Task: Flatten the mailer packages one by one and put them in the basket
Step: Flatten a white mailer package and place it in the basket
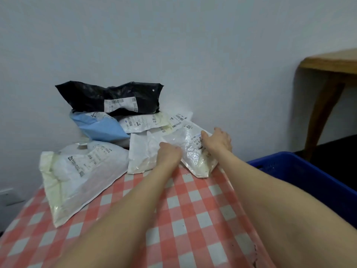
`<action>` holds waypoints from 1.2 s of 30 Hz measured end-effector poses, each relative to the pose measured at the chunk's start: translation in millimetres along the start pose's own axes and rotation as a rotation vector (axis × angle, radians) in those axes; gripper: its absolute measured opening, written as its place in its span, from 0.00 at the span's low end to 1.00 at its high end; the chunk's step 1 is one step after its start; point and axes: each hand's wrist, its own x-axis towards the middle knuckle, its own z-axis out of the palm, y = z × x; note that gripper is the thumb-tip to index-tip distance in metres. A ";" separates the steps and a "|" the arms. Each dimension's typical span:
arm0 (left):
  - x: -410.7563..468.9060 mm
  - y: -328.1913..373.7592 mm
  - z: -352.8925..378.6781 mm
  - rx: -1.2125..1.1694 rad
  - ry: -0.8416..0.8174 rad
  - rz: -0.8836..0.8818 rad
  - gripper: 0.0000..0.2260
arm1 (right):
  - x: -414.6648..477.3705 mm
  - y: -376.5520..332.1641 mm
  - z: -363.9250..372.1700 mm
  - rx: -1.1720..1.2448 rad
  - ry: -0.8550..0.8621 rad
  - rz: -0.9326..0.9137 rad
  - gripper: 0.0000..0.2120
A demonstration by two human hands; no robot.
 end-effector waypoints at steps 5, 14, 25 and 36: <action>3.8 1.9 12.9 -0.076 -0.045 -0.076 0.23 | 16.1 -4.5 10.1 -0.128 -0.054 0.066 0.29; -22.6 0.9 -14.5 -0.337 -0.050 -0.099 0.07 | -23.7 -13.4 -5.9 -0.158 -0.166 0.078 0.27; -69.7 -0.5 -130.5 0.293 -0.027 0.183 0.18 | -93.4 -52.6 -52.6 0.049 0.074 -0.209 0.24; -64.2 -16.7 -96.2 0.630 0.032 0.468 0.22 | -113.5 -23.3 7.8 0.477 -0.415 0.097 0.10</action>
